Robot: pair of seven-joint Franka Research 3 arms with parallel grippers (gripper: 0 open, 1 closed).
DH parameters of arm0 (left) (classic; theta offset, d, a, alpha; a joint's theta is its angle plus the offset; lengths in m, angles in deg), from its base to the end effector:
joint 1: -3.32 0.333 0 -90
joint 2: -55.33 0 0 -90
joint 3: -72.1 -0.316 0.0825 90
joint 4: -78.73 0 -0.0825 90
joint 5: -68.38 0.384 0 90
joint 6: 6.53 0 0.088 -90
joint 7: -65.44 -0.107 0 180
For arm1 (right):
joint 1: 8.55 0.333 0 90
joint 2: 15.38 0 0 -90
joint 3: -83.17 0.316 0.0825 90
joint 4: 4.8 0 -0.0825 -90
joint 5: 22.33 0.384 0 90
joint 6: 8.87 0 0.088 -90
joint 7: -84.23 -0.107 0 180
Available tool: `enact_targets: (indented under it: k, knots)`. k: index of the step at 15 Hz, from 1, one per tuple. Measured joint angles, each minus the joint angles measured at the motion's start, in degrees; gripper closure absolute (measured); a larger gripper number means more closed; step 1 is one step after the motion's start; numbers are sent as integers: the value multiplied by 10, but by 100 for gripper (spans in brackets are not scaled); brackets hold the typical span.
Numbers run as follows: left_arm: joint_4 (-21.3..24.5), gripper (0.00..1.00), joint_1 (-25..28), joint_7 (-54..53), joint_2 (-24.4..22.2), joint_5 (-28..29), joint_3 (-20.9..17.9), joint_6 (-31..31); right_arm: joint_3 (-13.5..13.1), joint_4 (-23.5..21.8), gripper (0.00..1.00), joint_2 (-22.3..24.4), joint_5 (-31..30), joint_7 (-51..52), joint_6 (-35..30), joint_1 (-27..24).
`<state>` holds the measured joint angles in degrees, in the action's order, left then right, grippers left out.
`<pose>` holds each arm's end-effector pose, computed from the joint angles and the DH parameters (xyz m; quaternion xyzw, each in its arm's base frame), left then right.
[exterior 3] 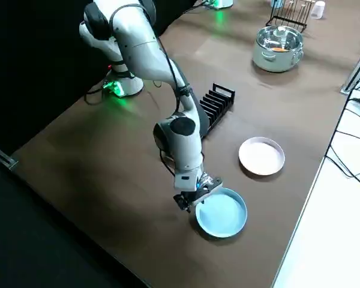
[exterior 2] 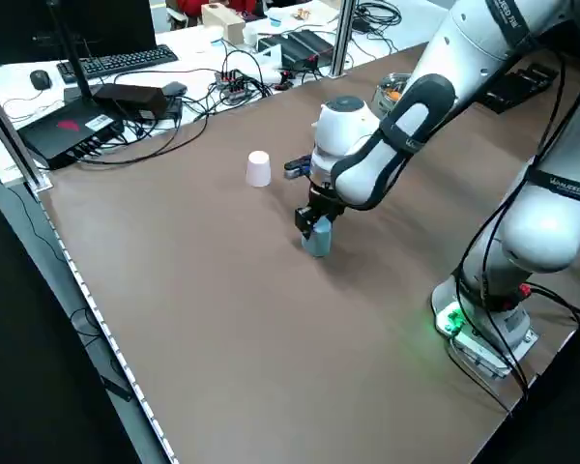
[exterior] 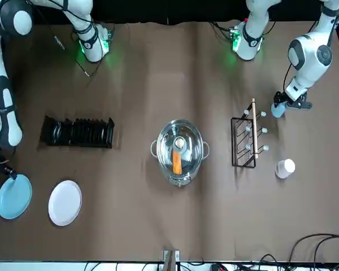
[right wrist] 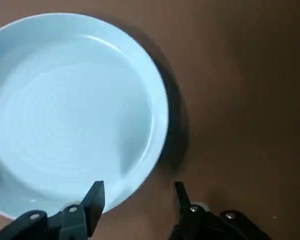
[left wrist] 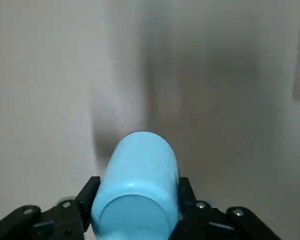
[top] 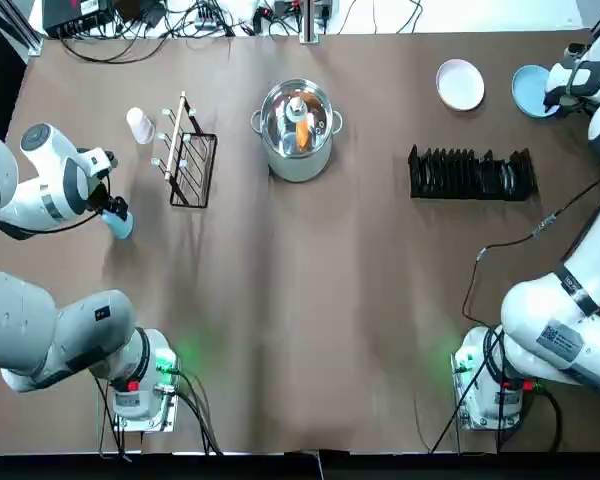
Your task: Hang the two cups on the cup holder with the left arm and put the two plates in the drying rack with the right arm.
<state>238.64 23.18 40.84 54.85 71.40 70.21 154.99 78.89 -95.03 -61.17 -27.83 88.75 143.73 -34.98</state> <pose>0.3574 0.1398 0.2154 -0.9986 0.0497 -0.0133 0.0151 0.6294 -0.3600 0.1987 0.9732 -0.1710 0.1215 0.0940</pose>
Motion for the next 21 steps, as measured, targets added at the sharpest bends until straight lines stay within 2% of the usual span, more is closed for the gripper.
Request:
enact_targets:
  k: [2,4,5,6,7,9,11,12,13,16,19,21]
  knots:
    - [-9,32,0,2,-6,0,2,1,0,0,36,-8,18,0,17,-2]
    - [-32,32,0,10,-29,0,14,-39,2,0,37,-22,31,-7,42,-2]
    - [-51,32,0,23,-45,0,25,-79,3,0,41,-27,33,-14,49,-2]
    - [-108,32,0,69,-73,0,57,-181,5,2,46,-30,34,-26,55,-2]
    - [-145,32,0,98,-84,0,76,-239,5,4,47,-30,34,-28,55,-2]
    - [-220,32,-1,160,-95,0,109,-345,5,4,65,-30,38,-29,55,-2]
    - [-272,32,-2,224,-97,-1,140,-400,5,8,84,-30,40,-29,56,-2]
    - [-285,32,-2,260,-96,-1,157,-409,5,9,92,-30,40,-29,56,-2]
    - [-290,32,-3,293,-95,-2,172,-412,7,10,95,-28,40,-29,55,-2]
    - [-291,32,-4,339,-84,-22,199,-407,9,13,95,-23,40,-21,35,1]
    - [-298,32,-4,355,-65,-42,206,-385,12,27,95,-1,40,-19,-58,17]
    - [-308,32,-4,391,-49,-42,215,-368,13,35,96,36,40,-17,-149,35]
